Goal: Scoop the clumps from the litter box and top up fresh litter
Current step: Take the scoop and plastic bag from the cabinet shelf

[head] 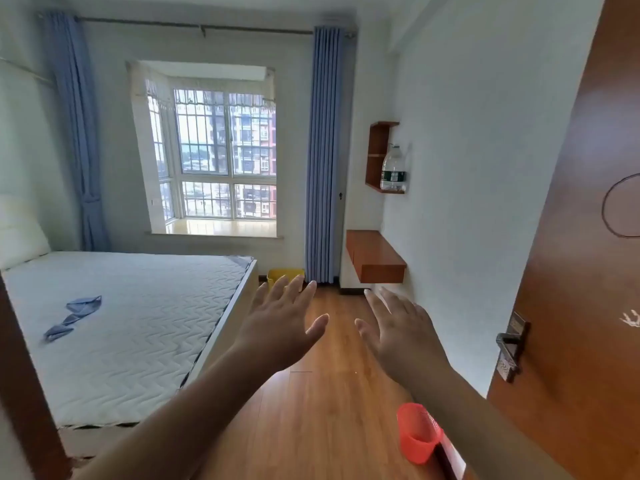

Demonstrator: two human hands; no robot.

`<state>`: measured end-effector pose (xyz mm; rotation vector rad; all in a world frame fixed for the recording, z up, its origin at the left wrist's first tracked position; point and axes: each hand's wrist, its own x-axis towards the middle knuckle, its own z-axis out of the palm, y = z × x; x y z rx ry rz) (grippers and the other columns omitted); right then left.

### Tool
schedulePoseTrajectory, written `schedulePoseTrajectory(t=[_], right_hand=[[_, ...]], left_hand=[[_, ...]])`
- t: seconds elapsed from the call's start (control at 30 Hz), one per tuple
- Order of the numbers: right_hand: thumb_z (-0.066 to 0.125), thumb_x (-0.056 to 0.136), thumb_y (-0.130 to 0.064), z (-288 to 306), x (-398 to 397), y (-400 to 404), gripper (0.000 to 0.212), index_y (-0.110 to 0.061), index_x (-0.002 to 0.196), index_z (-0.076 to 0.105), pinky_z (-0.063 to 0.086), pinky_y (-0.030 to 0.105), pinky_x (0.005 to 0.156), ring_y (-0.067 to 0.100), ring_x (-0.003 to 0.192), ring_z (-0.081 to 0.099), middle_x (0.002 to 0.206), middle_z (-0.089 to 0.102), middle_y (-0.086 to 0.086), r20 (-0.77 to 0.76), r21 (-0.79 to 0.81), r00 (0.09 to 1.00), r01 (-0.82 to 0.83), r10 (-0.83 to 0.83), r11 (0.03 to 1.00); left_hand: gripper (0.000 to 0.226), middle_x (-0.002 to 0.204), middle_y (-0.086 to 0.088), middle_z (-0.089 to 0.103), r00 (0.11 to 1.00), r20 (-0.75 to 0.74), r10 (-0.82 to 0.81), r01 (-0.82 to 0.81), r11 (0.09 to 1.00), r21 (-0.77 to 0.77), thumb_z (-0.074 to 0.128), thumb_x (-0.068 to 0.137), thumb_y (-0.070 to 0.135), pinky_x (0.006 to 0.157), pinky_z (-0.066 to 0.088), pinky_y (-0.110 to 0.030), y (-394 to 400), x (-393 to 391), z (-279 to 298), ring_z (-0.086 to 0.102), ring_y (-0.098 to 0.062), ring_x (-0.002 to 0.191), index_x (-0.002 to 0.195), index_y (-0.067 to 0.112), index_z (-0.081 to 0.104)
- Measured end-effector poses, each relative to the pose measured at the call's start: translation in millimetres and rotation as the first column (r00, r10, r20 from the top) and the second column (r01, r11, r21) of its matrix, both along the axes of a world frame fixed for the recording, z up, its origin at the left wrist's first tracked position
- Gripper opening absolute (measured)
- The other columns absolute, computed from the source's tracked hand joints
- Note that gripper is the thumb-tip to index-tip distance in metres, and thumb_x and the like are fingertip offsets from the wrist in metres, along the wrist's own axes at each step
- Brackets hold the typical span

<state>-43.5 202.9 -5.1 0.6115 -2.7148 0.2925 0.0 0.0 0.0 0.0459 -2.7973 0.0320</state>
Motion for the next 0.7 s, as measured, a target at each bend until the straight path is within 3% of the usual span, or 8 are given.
schedulePoseTrajectory(t=[0.2,0.4,0.6,0.7], right_hand=[[0.011,0.091,-0.064,-15,-60,21,0.067,-0.034,0.152,0.010,0.009,0.036,0.118,0.017,0.147,0.011,0.160,0.013,-0.005,-0.013,-0.014,0.998,-0.057,0.057,0.998],[0.018,0.096,-0.059,-35,-110,16,0.061,-0.034,0.151,0.011,0.011,0.037,0.117,0.016,0.146,0.015,0.159,0.018,-0.004,0.009,-0.017,0.989,-0.147,0.147,0.989],[0.024,0.098,-0.056,-55,-136,-25,0.061,-0.031,0.152,0.010,0.009,0.038,0.118,0.016,0.147,0.012,0.160,0.016,-0.005,0.090,-0.024,0.964,-0.250,0.251,0.968],[0.024,0.098,-0.055,-63,-148,-59,0.062,-0.030,0.153,0.009,0.008,0.038,0.118,0.017,0.147,0.011,0.160,0.014,-0.004,0.102,-0.027,0.948,-0.301,0.302,0.953]], left_hand=[[0.088,0.165,0.004,0.002,0.999,-0.039,0.007,-0.007,1.000,0.004,-0.011,0.077,0.072,0.123,0.003,-0.043,22,-50,-16,-0.003,-0.017,0.152,0.155,0.034,-0.002],[0.070,0.165,0.004,0.006,0.994,0.044,0.102,-0.102,0.995,-0.013,0.013,0.096,0.064,0.122,0.003,-0.046,13,-90,-38,-0.002,-0.017,0.151,0.156,0.031,0.003],[0.073,0.165,0.002,0.003,0.967,0.127,0.222,-0.221,0.975,-0.028,0.009,0.095,0.065,0.122,-0.004,-0.044,-4,-101,-60,-0.007,-0.019,0.151,0.156,0.027,0.002],[0.077,0.165,0.002,0.008,0.945,0.143,0.293,-0.296,0.955,0.000,-0.001,0.090,0.069,0.121,-0.001,-0.046,-26,-104,-70,-0.001,-0.018,0.151,0.155,0.029,0.007]])
